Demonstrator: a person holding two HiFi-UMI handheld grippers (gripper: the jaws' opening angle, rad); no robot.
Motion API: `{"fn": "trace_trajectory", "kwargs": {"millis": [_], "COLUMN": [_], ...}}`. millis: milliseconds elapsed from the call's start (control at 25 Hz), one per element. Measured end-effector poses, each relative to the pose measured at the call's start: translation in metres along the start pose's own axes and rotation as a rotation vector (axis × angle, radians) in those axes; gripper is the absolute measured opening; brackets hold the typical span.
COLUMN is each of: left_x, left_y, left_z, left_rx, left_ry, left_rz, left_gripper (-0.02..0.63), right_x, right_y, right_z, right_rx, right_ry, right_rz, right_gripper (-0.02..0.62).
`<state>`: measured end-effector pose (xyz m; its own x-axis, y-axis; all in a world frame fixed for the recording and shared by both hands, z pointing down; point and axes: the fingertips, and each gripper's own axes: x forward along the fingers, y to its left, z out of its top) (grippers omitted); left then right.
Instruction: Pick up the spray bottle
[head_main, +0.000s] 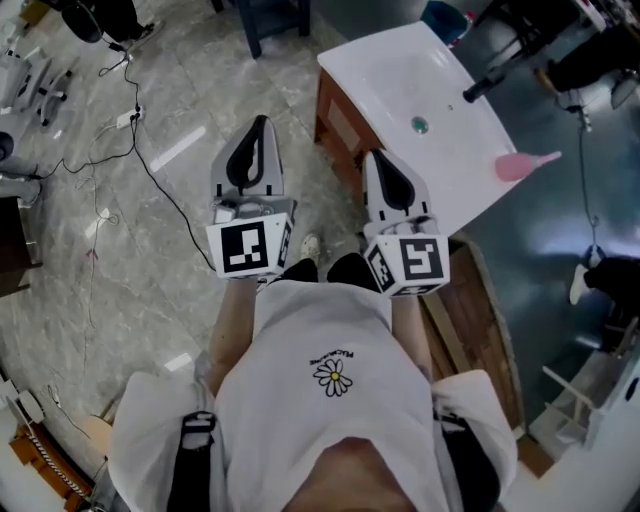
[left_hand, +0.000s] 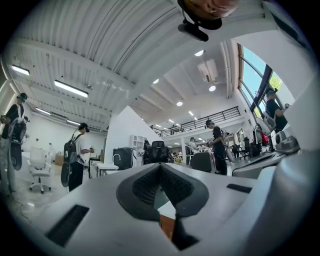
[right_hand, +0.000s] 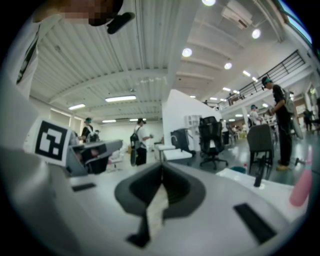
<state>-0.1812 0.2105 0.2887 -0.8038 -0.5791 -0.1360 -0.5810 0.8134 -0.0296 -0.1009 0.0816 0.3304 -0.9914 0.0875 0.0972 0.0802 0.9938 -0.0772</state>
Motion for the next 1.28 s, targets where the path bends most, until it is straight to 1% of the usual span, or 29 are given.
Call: {"fn": "trace_trajectory", "kwargs": {"millis": [160,280,400,520,680,800,920,1040,1160,1280], "left_x": [0.024,0.041,0.044,0.05,0.061,0.072,0.088,0.106,0.122,0.139], "left_y": [0.01,0.01,0.002,-0.003,-0.006,-0.014,-0.034,-0.073,-0.115,-0.146], "left_z": [-0.01,-0.02,-0.026,-0.021,-0.018,-0.016,-0.012,-0.006,-0.004,-0.003], "left_rx": [-0.024,-0.016,-0.007,0.012,0.018,0.013,-0.012,0.004,0.022,0.008], "left_ry": [0.021,0.043,0.062,0.04,0.034,0.024,0.002,-0.034,-0.052,-0.063], "left_rz": [0.011,0.034,0.045,0.043,0.048,0.035,-0.012,-0.095,-0.192,-0.287], "left_gripper": [0.02,0.02,0.02,0.02,0.02,0.02,0.02,0.02,0.02,0.02], "right_x": [0.025,0.042,0.048,0.054,0.06,0.062,0.058,0.045,0.034,0.023], "right_y": [-0.01,-0.028,-0.042,-0.048,-0.054,-0.062,-0.08,-0.109,-0.145,-0.171], "right_z": [0.001,-0.003,-0.003,0.005,0.011,0.013,0.016,0.017,0.01,0.005], "right_rx": [-0.008,0.008,0.022,0.016,0.01,0.006,0.015,0.033,0.067,0.121], "right_ry": [0.016,0.023,0.028,0.007,-0.016,-0.021,-0.035,-0.066,-0.083,-0.096], "right_rz": [0.004,0.021,0.032,0.047,0.057,0.051,0.02,-0.032,-0.113,-0.2], "right_gripper": [0.029,0.029,0.029,0.029,0.029,0.029,0.029,0.029,0.029,0.029]}}
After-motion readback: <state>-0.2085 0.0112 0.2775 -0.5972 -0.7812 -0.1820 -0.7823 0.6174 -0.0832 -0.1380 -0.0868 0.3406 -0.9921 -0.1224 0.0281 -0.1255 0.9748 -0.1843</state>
